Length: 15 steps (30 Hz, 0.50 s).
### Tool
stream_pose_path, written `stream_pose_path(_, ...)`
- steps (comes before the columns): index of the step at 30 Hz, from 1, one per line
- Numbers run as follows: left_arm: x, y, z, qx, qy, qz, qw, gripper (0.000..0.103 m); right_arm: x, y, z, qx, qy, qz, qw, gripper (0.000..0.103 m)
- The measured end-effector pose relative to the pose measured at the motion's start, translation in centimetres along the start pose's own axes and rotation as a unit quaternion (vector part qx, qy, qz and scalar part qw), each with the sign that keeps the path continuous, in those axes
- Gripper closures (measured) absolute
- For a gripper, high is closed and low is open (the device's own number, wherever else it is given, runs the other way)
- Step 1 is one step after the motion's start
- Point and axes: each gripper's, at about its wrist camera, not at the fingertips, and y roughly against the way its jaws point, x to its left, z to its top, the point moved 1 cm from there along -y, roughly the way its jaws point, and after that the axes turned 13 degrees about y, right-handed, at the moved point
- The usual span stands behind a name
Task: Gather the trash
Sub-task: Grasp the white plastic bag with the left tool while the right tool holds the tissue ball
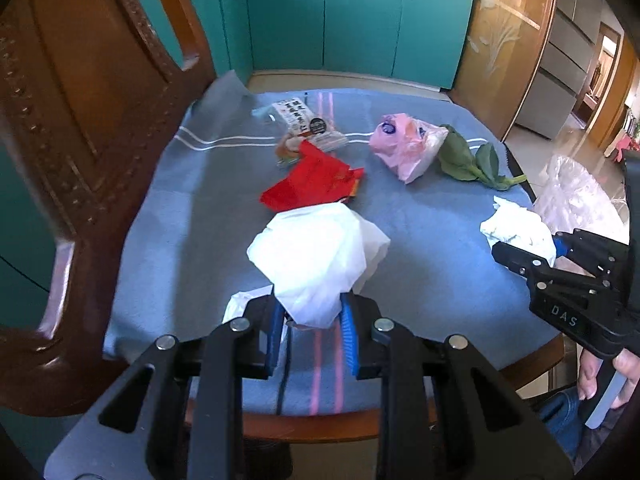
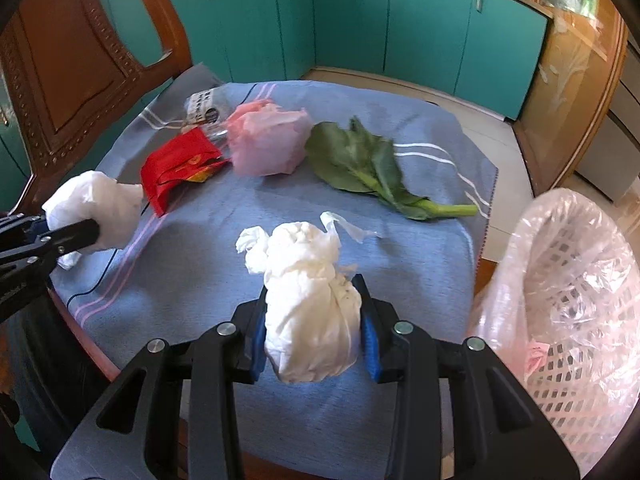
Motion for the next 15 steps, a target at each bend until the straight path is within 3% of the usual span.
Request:
stream_pose_path(11,0.4,-0.7,-0.6,0.033,0.01,-0.017,0.9993,0.074,1.2,-0.6,-0.1,0.005,0.015,0.002,1.0,0.066)
stream_pose_path(15,0.2,-0.9,-0.8,0.034,0.008,-0.014,0.9993,0.057,1.1,-0.7,-0.1,0.006,0.013,0.001,1.0,0.066)
